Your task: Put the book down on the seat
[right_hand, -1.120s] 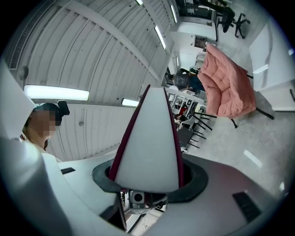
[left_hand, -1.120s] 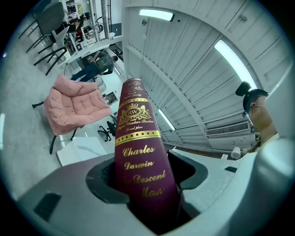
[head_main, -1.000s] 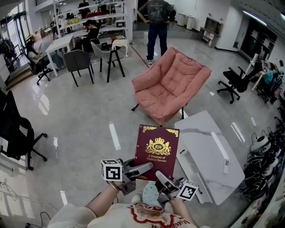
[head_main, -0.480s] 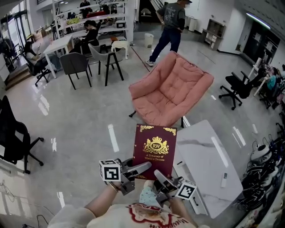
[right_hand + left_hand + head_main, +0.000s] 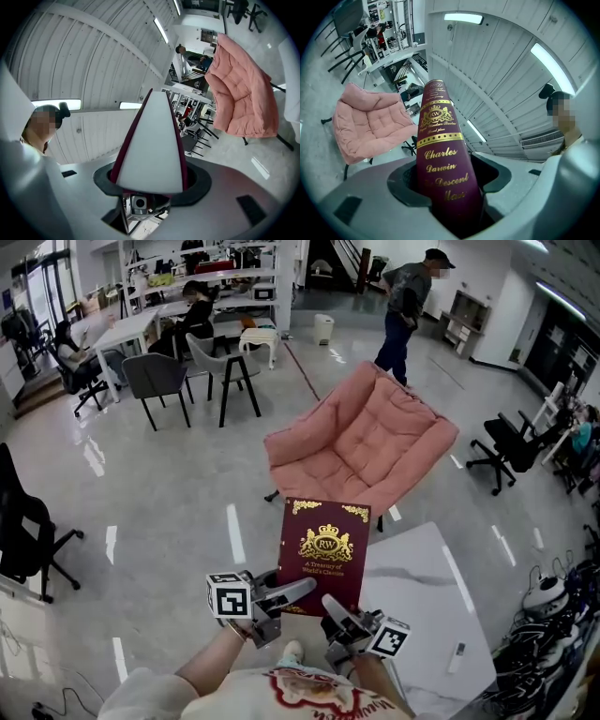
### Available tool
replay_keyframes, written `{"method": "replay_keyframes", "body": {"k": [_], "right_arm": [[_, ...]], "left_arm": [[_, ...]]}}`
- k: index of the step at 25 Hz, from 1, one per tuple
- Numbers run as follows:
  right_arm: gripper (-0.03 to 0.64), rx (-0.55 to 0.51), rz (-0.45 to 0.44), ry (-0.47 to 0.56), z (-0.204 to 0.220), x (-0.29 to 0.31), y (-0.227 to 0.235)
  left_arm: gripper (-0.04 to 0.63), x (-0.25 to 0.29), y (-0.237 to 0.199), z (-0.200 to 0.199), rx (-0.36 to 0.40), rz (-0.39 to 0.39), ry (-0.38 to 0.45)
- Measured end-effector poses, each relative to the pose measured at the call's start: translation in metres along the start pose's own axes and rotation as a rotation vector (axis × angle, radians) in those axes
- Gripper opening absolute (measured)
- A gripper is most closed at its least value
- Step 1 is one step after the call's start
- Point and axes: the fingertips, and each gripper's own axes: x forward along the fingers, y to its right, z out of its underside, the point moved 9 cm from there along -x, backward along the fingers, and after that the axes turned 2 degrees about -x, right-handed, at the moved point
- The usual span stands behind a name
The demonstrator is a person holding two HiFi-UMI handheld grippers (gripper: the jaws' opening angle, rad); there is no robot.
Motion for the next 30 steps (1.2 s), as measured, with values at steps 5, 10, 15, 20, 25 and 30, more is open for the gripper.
{"method": "replay_keyframes", "body": {"k": [5,10,15,20,25,30], "right_arm": [[0.216,0.002,-0.012,-0.019,-0.035,0.006,0.023],[0.216,0.016,-0.019,-0.007,-0.044,0.004,0.031],[0.216,0.031,-0.02,-0.017,-0.049,0.004,0.038],[0.216,0.047,-0.023,-0.017,-0.052,0.009,0.045],[0.216,0.048,-0.014,-0.013,-0.065,0.024,0.059],[0.216,0.038,-0.003,-0.001,-0.087,0.047,0.084]], "left_arm": [[0.259,0.03,-0.016,-0.015,0.006,-0.014,0.021],[0.259,0.04,-0.02,-0.017,0.006,-0.03,0.021],[0.259,0.046,-0.024,-0.018,0.0,-0.044,0.031],[0.259,0.047,-0.03,-0.022,-0.005,-0.058,0.03],[0.259,0.056,-0.049,-0.039,-0.009,-0.053,0.021],[0.259,0.073,-0.078,-0.068,-0.016,-0.036,0.01]]}}
